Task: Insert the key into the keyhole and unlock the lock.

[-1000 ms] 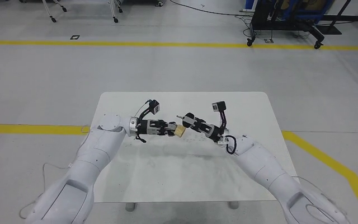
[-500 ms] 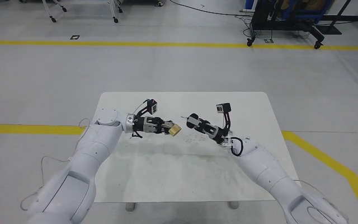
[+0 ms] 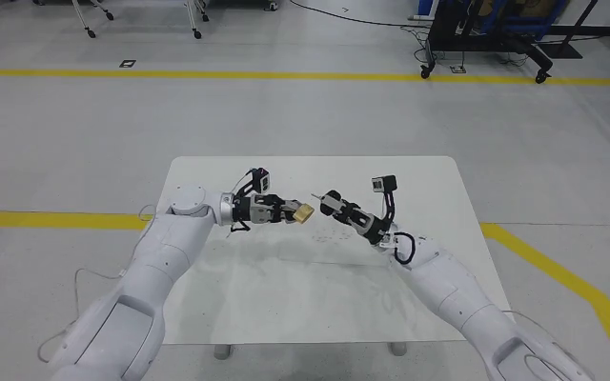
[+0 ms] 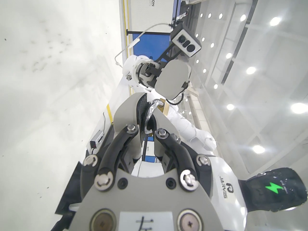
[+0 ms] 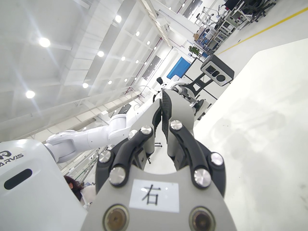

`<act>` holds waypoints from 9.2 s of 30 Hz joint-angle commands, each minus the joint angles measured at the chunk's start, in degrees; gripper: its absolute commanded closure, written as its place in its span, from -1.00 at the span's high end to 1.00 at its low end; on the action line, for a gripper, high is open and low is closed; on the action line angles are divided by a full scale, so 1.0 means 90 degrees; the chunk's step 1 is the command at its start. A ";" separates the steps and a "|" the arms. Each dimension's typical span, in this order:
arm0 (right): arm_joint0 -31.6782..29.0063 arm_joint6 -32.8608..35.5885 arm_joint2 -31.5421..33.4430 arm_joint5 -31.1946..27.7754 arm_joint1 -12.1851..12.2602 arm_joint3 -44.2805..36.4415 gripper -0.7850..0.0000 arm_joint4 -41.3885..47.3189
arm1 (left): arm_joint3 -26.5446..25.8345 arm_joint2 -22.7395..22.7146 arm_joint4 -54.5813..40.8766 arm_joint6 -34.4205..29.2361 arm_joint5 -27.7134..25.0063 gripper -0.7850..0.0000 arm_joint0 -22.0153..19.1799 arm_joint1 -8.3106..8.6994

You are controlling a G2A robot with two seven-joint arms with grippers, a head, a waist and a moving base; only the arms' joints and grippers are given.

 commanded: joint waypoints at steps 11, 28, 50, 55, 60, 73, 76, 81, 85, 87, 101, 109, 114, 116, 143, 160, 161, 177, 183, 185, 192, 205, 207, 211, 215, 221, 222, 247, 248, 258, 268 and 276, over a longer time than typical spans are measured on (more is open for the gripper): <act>-0.0655 -0.0924 0.0657 0.0305 0.0123 -0.0772 -1.00 -0.0770 | 0.0136 0.0341 0.0445 -0.0178 0.0234 -1.00 -0.0285 -0.0210; -0.0434 0.0287 0.0307 0.0053 -0.0118 -0.0390 -1.00 -0.0049 | 0.0423 0.0249 0.0463 0.0241 0.0470 -1.00 -0.0356 -0.0306; -0.1023 -0.0148 0.0640 0.1404 -0.0051 -0.0940 -1.00 0.0944 | -0.0315 -0.0016 0.0891 0.2321 0.1360 -1.00 -0.0018 -0.0156; -0.1390 -0.0934 0.0959 0.2716 0.0048 -0.1400 -1.00 0.0706 | -0.0708 -0.0114 0.0930 0.2578 0.1723 -1.00 0.0182 -0.0104; -0.1671 -0.1186 0.1175 0.3016 0.0116 -0.1840 -1.00 0.0586 | -0.0758 -0.0120 0.0956 0.2593 0.1751 -1.00 0.0197 -0.0097; -0.1671 -0.1186 0.1175 0.3016 0.0116 -0.1840 -1.00 0.0586 | -0.1021 -0.0088 0.1178 0.3003 0.1690 -1.00 0.0335 -0.0093; -0.1780 -0.1521 0.1104 0.3374 0.0107 -0.2062 -1.00 0.0135 | -0.1143 -0.0152 0.1170 0.3171 0.1809 -1.00 0.0441 -0.0074; -0.2197 -0.2843 0.1035 0.4113 0.0068 -0.2835 -1.00 -0.0605 | -0.1324 -0.0236 0.1111 0.3343 0.1943 -1.00 0.0560 -0.0068; -0.2452 -0.3543 0.0883 0.4560 0.0001 -0.3332 -1.00 -0.0885 | -0.1550 -0.0277 0.1361 0.3817 0.1827 -1.00 0.0685 -0.0046; -0.2487 -0.3633 0.0819 0.4767 -0.0038 -0.3448 -1.00 -0.0837 | -0.1700 -0.0321 0.1480 0.4039 0.1787 -1.00 0.0771 -0.0025; -0.1988 -0.4013 0.0598 0.4754 -0.0376 -0.2790 -1.00 -0.0402 | -0.2327 -0.0487 0.1768 0.4143 0.1918 -1.00 0.1110 0.0054; -0.1965 -0.3969 0.0625 0.4783 -0.0473 -0.2727 -1.00 -0.0411 | -0.2397 -0.0561 0.1835 0.4123 0.1960 -1.00 0.1157 0.0067; -0.2118 -0.4085 0.0676 0.4693 -0.0505 -0.2856 -1.00 -0.0567 | -0.2447 -0.0679 0.1838 0.4286 0.1894 -1.00 0.1208 0.0083; -0.2167 -0.4360 0.0700 0.4621 -0.0518 -0.2891 -1.00 -0.0860 | -0.2481 -0.0711 0.1845 0.4327 0.1888 -1.00 0.1240 0.0088; -0.2220 -0.5494 0.0458 0.4738 -0.0939 -0.2834 -1.00 -0.1992 | -0.2719 -0.0777 0.2113 0.4576 0.1965 -1.00 0.1397 0.0061; -0.2200 -0.5632 0.0529 0.4879 -0.1137 -0.2676 -1.00 -0.2243 | -0.2691 -0.0826 0.2121 0.4541 0.1956 -1.00 0.1405 0.0031; -0.2200 -0.5634 0.0533 0.4877 -0.1148 -0.2668 -1.00 -0.2261 | -0.2692 -0.0827 0.2128 0.4537 0.1959 -1.00 0.1406 0.0030; -0.2193 -0.5627 0.0693 0.4896 -0.1302 -0.2554 -1.00 -0.2315 | -0.2680 -0.0850 0.2180 0.4460 0.1992 -1.00 0.1409 0.0011; -0.2194 -0.5663 0.0651 0.4974 -0.1367 -0.2550 -1.00 -0.2506 | -0.2672 -0.0853 0.2195 0.4443 0.2012 -1.00 0.1404 0.0001; -0.2194 -0.5647 0.0640 0.4985 -0.1390 -0.2532 -1.00 -0.2519 | -0.2668 -0.0850 0.2207 0.4423 0.2035 -1.00 0.1399 -0.0001; -0.2206 -0.5558 0.0673 0.4956 -0.1447 -0.2428 -1.00 -0.2583 | -0.2640 -0.0864 0.2194 0.4384 0.2063 -1.00 0.1385 -0.0011; -0.2525 -0.5697 0.1025 0.4539 -0.1399 -0.2754 -1.00 -0.3607 | -0.2514 -0.0857 0.2200 0.4364 0.2280 -1.00 0.1314 -0.0038; -0.2495 -0.5859 0.1040 0.4694 -0.1413 -0.2715 -1.00 -0.3834 | -0.2501 -0.0845 0.2205 0.4344 0.2274 -1.00 0.1302 -0.0045; -0.2351 -0.6176 0.0983 0.4982 -0.1468 -0.2525 -1.00 -0.4266 | -0.2466 -0.0836 0.2219 0.4301 0.2270 -1.00 0.1280 -0.0052; -0.2254 -0.6152 0.0905 0.5089 -0.1527 -0.2362 -1.00 -0.4346 | -0.2437 -0.0831 0.2226 0.4246 0.2264 -1.00 0.1263 -0.0058; -0.2184 -0.6148 0.0902 0.5145 -0.1588 -0.2226 -1.00 -0.4417 | -0.2391 -0.0859 0.2206 0.4193 0.2256 -1.00 0.1240 -0.0061; -0.2179 -0.6142 0.0907 0.5152 -0.1595 -0.2203 -1.00 -0.4437 | -0.2384 -0.0863 0.2203 0.4186 0.2260 -1.00 0.1239 -0.0061; -0.2992 -0.3025 0.1958 0.4538 -0.1383 -0.2970 -1.00 -0.2979 | -0.2480 -0.1218 0.2347 0.3958 0.2037 -1.00 0.1289 0.0063; -0.3072 -0.2831 0.2077 0.4629 -0.1341 -0.3097 -1.00 -0.3025 | -0.2503 -0.1228 0.2376 0.3924 0.2011 -1.00 0.1300 0.0072; -0.3463 -0.2062 0.2185 0.5192 -0.1222 -0.3906 -1.00 -0.3153 | -0.2869 -0.1035 0.2820 0.3559 0.1543 -1.00 0.1446 0.0105; -0.3493 -0.2310 0.2260 0.5320 -0.1213 -0.3990 -1.00 -0.3047 | -0.2926 -0.1050 0.2775 0.3544 0.1461 -1.00 0.1501 0.0111; -0.3388 -0.2321 0.2219 0.5342 -0.1224 -0.3826 -1.00 -0.2883 | -0.2976 -0.1105 0.2734 0.3555 0.1435 -1.00 0.1545 0.0129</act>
